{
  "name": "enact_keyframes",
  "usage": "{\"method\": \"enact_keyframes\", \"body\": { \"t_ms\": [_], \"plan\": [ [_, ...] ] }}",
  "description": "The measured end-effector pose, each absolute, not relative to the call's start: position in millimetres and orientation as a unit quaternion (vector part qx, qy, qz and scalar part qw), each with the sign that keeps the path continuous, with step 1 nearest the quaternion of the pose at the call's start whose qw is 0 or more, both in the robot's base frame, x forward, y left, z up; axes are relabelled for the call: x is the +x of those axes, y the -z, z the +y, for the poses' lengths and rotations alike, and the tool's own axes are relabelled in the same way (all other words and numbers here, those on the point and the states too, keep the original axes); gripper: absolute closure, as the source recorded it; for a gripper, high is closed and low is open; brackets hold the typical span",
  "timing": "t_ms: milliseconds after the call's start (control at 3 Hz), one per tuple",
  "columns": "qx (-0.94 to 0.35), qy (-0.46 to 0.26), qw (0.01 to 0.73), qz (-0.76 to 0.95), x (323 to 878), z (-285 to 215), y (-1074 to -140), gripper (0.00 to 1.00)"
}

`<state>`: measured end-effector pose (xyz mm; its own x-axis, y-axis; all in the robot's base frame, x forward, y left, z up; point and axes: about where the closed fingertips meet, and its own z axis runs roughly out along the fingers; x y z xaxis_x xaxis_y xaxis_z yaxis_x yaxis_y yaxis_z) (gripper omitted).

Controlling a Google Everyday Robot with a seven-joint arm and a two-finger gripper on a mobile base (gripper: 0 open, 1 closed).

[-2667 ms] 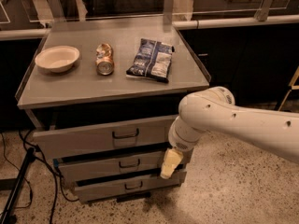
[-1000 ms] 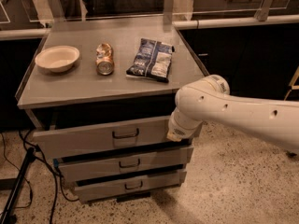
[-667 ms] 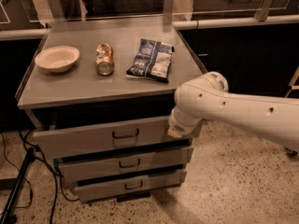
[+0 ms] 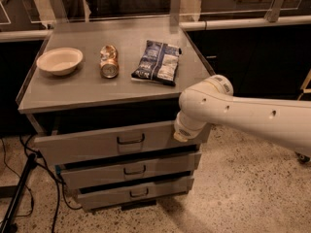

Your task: Close top drawer

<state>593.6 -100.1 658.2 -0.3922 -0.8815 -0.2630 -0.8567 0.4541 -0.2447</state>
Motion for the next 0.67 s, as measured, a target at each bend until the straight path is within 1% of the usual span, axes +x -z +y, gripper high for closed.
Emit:
{"method": "enact_keyframes", "body": {
  "t_ms": [333,667],
  "plan": [
    [-0.521,0.035,0.179,0.834,593.6,-100.1,-658.2,0.81],
    [-0.521,0.035,0.179,0.834,593.6,-100.1,-658.2,0.58]
  ]
}}
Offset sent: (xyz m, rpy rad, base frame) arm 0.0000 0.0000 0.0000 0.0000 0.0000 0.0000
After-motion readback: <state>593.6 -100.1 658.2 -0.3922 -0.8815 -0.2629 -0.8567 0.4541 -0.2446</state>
